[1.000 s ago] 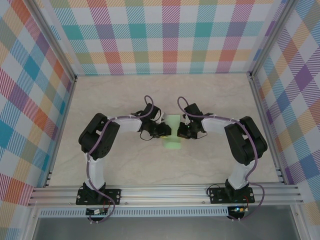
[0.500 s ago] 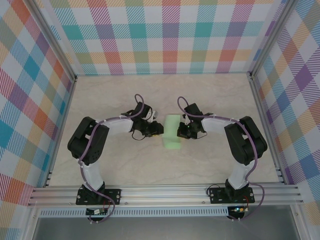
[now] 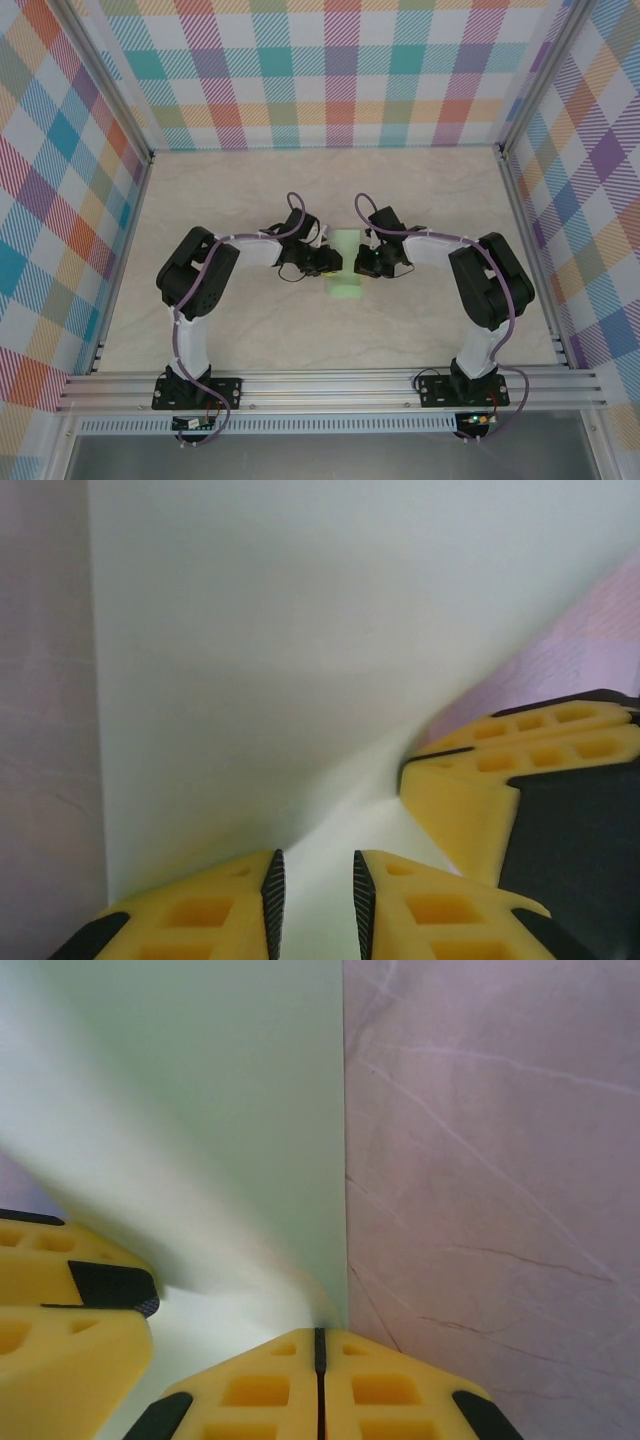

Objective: Fold a paper plane with a square sheet of paper (fold left side to right side)
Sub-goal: First fold the square sheet of paper in half at the center of the table, then hold the square sheet of paper at the center of the table.

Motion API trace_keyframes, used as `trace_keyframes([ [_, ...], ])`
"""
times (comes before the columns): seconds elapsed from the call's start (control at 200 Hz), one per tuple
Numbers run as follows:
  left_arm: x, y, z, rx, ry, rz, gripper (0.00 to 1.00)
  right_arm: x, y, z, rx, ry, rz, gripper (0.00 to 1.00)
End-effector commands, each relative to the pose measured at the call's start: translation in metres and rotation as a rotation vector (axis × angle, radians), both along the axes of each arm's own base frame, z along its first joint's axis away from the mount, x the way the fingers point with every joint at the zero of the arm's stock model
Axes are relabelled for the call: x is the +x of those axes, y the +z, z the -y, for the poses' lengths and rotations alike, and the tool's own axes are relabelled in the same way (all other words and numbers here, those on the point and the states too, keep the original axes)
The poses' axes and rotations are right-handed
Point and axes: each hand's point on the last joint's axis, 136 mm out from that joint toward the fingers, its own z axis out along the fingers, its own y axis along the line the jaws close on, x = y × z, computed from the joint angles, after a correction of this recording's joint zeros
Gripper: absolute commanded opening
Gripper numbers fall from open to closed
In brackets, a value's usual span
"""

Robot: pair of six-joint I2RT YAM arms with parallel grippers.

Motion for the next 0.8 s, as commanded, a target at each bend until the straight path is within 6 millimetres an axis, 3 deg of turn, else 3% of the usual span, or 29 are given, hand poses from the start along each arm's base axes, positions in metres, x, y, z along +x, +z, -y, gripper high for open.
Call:
trace_keyframes([
  [0.0, -0.002, -0.009, 0.001, 0.016, -0.001, -0.016, 0.27, -0.031, -0.036, 0.024, -0.132, 0.018, -0.114, 0.08],
  [0.1, -0.009, -0.017, -0.006, 0.043, -0.009, -0.029, 0.27, -0.029, -0.032, 0.022, -0.114, 0.017, -0.098, 0.08],
  [0.195, -0.018, -0.026, -0.011, 0.064, -0.019, -0.051, 0.27, -0.020, -0.016, 0.014, -0.058, 0.024, -0.037, 0.08],
  [0.43, -0.029, -0.039, -0.019, 0.094, -0.015, -0.078, 0.27, 0.018, 0.060, 0.008, 0.084, 0.017, 0.184, 0.08],
  [0.555, -0.030, -0.040, -0.018, 0.101, -0.019, -0.080, 0.27, 0.036, 0.090, 0.003, 0.143, 0.032, 0.277, 0.09],
  [0.645, -0.029, -0.040, -0.017, 0.103, -0.021, -0.076, 0.27, 0.043, 0.097, -0.008, 0.191, 0.057, 0.285, 0.08],
  [0.795, -0.030, -0.041, -0.016, 0.109, -0.022, -0.078, 0.26, 0.049, 0.087, -0.029, 0.262, 0.083, 0.237, 0.08],
])
